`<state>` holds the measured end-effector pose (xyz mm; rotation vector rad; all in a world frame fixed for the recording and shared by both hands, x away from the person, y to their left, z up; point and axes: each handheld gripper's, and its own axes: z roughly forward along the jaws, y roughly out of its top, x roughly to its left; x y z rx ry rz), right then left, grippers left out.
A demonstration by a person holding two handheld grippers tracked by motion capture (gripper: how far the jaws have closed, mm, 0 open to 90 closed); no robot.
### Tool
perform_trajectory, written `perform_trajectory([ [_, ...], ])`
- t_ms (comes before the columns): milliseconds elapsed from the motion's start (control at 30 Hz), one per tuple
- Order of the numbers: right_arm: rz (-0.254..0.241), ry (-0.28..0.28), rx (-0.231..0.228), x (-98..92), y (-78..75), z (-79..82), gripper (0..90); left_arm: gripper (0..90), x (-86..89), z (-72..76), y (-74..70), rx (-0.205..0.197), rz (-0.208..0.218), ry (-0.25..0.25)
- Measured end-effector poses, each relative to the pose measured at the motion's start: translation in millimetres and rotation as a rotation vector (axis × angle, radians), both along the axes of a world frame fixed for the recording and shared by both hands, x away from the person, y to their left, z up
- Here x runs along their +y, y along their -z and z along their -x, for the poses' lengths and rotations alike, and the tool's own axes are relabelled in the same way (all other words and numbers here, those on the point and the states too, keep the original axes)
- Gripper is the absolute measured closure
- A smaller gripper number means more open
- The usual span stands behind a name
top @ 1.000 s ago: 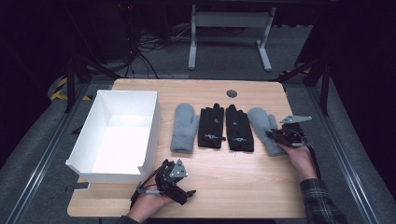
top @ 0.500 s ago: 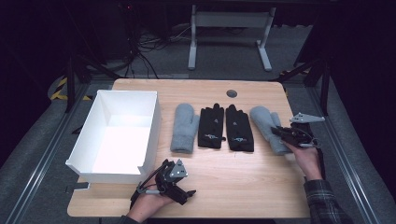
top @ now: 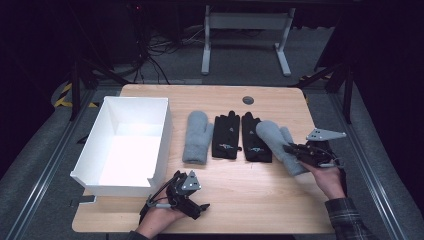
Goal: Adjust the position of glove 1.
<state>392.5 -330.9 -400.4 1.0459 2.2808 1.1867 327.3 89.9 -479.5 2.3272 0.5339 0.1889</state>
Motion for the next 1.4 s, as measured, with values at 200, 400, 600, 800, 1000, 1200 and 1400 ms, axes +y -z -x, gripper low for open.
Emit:
perform_trajectory([
  [200, -0.010, -0.093, 0.010, 19.8, -0.5, 20.2, 84.2, 0.4, 0.0, 0.2, 0.0, 0.000, 0.000, -0.002],
  [400, -0.005, -0.181, 0.020, 39.6, 2.6, 38.7, 84.1, 0.4, 0.0, 0.2, 0.0, 0.000, -0.001, -0.002],
  [600, -0.005, -0.243, 0.044, 53.4, 8.1, 52.2, 84.1, 0.4, 0.0, 0.2, 0.0, 0.000, -0.001, -0.002],
  [800, -0.010, -0.298, 0.067, 65.1, 12.8, 65.4, 84.0, 0.4, 0.0, 0.2, 0.0, 0.000, 0.000, -0.002],
  [1000, 0.025, -0.337, 0.101, 78.9, 24.2, 71.2, 83.2, 0.4, 0.0, 0.1, 0.0, 0.000, 0.000, -0.001],
  [1200, 0.074, -0.363, 0.119, 90.0, 31.0, 74.3, 64.1, 0.4, 0.0, 0.2, 0.0, 0.000, 0.000, -0.002],
  [1400, 0.037, -0.343, 0.097, 83.2, 22.8, 76.3, 56.6, 0.4, 0.0, 0.2, 0.0, 0.000, 0.000, -0.002],
])
